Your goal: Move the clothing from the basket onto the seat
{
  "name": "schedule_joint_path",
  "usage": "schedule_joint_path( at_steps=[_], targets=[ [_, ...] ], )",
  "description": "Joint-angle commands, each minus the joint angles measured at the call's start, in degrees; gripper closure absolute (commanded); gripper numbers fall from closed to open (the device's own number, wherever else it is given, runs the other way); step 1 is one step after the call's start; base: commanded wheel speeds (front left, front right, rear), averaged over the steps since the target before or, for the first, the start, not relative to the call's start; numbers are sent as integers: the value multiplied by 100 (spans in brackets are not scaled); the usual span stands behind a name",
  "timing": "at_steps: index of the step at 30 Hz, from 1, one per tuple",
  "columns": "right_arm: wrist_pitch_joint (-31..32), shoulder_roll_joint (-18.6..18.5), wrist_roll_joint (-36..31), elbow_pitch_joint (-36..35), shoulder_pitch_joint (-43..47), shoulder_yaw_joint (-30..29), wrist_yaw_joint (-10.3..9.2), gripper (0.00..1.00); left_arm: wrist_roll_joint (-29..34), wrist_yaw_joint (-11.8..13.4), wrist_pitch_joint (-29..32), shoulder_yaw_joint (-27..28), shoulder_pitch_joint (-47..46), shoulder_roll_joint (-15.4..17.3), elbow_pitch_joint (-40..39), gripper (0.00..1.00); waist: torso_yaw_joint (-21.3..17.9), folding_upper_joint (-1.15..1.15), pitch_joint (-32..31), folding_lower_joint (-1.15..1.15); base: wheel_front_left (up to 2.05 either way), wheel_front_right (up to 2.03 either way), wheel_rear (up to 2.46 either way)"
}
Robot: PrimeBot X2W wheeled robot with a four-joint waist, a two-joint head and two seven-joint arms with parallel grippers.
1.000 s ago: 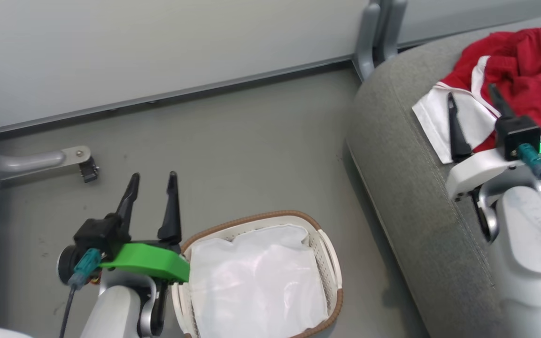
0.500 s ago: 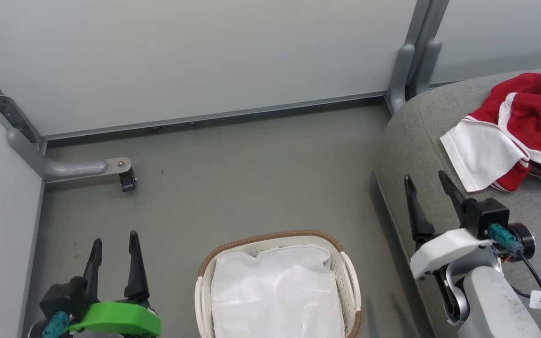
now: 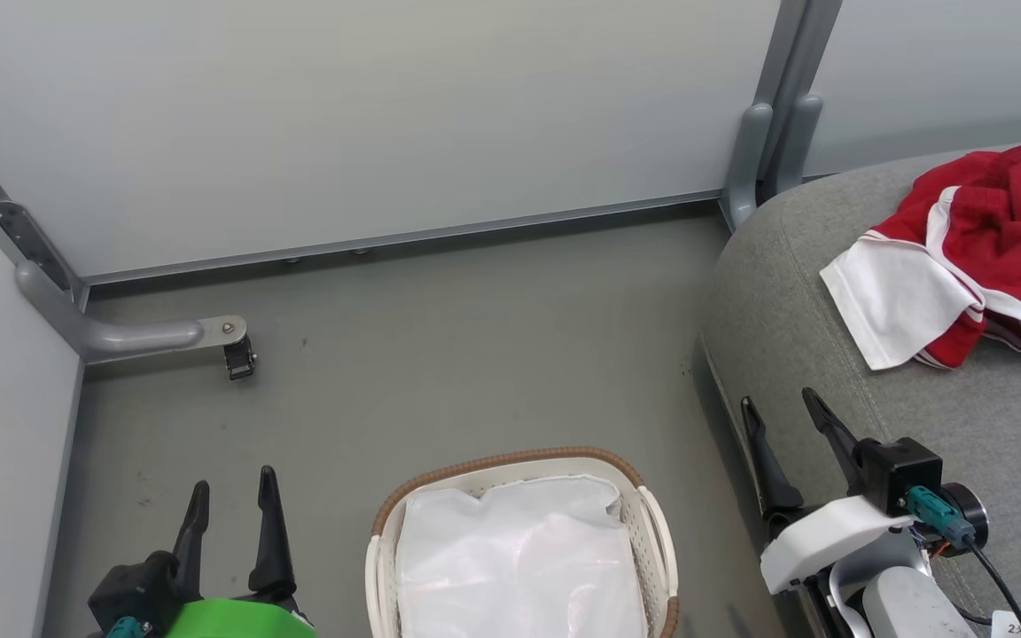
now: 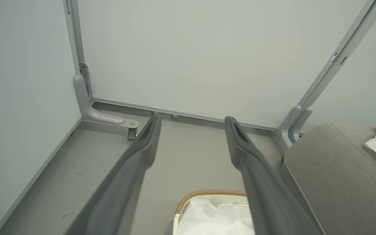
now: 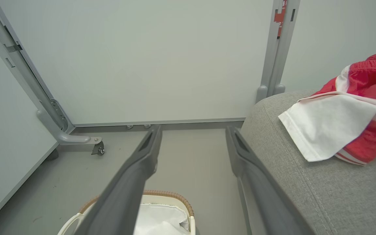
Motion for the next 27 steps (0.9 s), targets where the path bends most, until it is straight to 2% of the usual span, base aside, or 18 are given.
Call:
schedule_joint_path(
  at_steps=[1,23,24,27],
  targets=[
    [-26,-21,-58,-44,84,-23,-8,0,-12,35,-3,-2,104,-1,11,0,-16,0,-21,0,0,0,0],
    [-26,-21,15,-47,163,77,-8,0,54,-28,-2,-40,85,-1,201,0,61,0,-142,0,0,0,0],
    [0,0,-4,-54,99,73,0,100,38,-2,1,-51,32,-1,187,100,61,0,-142,0,0,0,0],
    [15,19,14,61,167,71,0,100,17,-5,9,-56,42,-4,316,100,61,0,-144,0,0,0,0]
  ],
)
